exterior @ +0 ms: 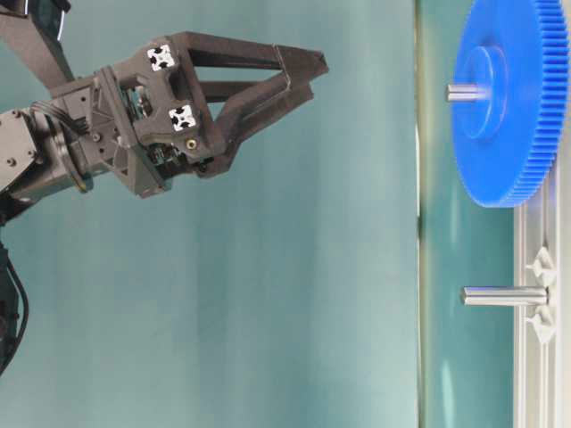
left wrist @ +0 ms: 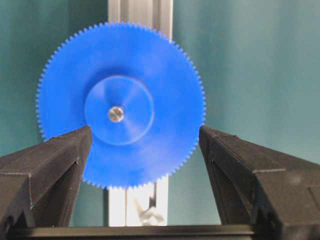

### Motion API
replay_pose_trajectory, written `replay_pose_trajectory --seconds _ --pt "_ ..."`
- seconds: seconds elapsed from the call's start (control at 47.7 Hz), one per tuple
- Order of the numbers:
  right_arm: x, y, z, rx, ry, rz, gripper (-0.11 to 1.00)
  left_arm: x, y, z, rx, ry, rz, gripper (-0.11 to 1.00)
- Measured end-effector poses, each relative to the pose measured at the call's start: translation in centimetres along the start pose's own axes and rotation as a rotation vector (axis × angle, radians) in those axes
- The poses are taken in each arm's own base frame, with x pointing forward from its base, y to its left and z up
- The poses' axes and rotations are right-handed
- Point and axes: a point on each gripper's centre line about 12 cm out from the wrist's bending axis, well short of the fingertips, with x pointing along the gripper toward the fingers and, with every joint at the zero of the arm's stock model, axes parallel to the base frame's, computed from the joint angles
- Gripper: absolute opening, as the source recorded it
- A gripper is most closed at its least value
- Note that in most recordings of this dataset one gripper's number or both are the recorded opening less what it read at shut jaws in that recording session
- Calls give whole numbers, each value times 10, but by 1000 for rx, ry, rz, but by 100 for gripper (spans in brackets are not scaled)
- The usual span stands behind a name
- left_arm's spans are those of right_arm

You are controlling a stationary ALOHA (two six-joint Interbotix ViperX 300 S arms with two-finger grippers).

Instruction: Insert the large gear onto the shaft.

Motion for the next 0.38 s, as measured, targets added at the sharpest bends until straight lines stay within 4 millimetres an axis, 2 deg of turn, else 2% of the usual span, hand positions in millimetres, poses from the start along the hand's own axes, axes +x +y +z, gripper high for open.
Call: replay_pose_trajectory --seconds 0.377 --pt "-1 0 1 0 -9 1 16 1 0 0 0 2 0 83"
